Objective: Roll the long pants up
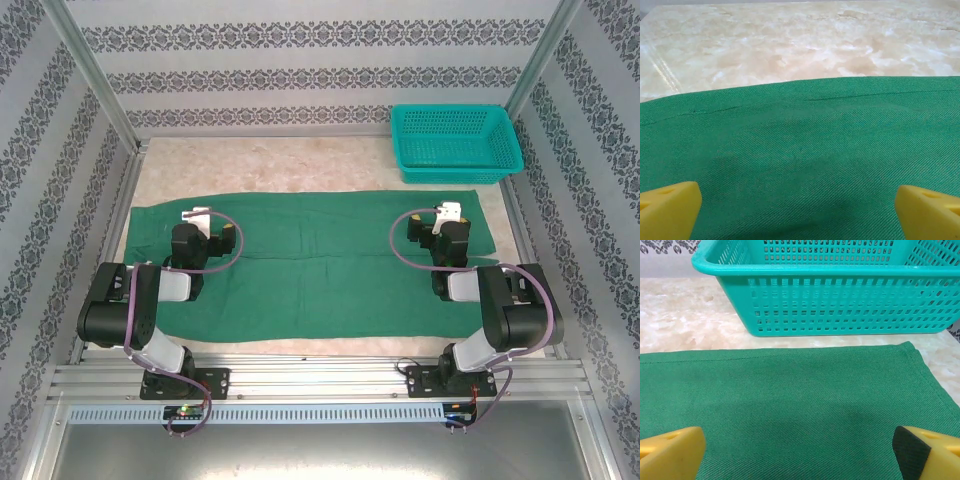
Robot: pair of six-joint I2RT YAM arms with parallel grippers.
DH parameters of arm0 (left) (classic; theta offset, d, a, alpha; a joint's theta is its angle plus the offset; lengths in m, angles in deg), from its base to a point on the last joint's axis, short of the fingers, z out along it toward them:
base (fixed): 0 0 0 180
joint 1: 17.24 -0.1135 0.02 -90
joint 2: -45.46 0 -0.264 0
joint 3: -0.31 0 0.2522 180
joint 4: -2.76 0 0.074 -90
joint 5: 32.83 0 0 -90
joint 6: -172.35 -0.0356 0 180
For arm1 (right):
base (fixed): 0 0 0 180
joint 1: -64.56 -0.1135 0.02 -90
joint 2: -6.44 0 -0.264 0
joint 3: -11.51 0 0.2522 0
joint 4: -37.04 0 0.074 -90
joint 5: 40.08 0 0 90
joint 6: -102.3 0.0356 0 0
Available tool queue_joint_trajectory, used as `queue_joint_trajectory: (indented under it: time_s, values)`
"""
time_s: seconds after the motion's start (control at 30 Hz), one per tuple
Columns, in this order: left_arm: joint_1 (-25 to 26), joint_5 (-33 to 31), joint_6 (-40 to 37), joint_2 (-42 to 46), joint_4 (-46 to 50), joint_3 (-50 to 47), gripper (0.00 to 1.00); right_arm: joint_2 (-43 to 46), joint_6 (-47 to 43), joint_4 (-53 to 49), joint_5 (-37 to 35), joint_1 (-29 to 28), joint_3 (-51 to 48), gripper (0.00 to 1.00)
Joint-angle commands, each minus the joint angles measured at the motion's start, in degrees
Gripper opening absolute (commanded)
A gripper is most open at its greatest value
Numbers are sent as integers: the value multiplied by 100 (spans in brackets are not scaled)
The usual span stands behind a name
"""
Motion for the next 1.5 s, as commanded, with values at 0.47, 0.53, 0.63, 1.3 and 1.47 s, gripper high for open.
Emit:
queue_joint_trajectory:
  time_s: [0.47,0.53,0.63,1.3,1.47]
  values:
    - [-70,86,-18,11,39,118,100,121,-3,35,105,-12,55,98]
    - [-70,84,-19,11,31,119,100,124,-2,28,99,-13,56,98]
    - [-23,-292,50,52,54,123,100,131,-1,45,93,-11,48,98]
    - [-144,-1074,1713,272,5140,3602,100,356,199,-250,-335,15,88,98]
    - [-254,-458,1529,83,5273,3706,100,473,179,-279,-709,-71,175,98]
